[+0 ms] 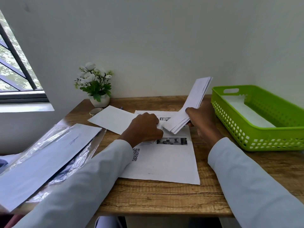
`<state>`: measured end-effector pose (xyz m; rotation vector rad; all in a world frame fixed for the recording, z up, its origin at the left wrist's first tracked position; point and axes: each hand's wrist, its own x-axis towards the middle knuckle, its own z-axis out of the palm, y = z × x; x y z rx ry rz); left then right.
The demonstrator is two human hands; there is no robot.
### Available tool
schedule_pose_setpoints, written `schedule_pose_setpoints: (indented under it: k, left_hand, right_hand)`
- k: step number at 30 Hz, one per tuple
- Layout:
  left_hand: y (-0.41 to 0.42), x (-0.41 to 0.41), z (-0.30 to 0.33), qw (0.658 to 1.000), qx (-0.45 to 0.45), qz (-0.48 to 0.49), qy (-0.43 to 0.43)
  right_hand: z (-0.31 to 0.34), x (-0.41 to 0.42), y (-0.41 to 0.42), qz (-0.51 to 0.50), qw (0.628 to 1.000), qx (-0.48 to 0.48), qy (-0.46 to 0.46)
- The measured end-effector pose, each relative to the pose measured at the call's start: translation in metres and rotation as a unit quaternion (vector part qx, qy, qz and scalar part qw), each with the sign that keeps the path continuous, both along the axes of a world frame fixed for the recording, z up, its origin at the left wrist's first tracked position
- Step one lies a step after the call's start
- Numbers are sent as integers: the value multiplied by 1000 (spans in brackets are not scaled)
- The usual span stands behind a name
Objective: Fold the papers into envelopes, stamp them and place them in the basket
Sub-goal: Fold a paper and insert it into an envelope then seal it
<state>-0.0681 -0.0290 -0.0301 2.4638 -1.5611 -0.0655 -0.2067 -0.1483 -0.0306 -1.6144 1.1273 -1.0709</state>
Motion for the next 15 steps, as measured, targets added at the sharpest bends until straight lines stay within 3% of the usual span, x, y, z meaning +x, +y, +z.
schedule_pose_setpoints:
  k: [5, 10, 15]
  left_hand:
    - [-2, -1, 1, 999, -12, -17, -28]
    - [1, 5, 9, 996, 68, -47, -36]
    - [-1, 1, 12, 991, -51, -5, -121]
  right_hand:
    - [1, 0, 1, 1, 1000, 4, -13]
    - [2, 0, 2, 17, 999, 14, -35]
    - [3, 0, 0, 29, 998, 16, -55]
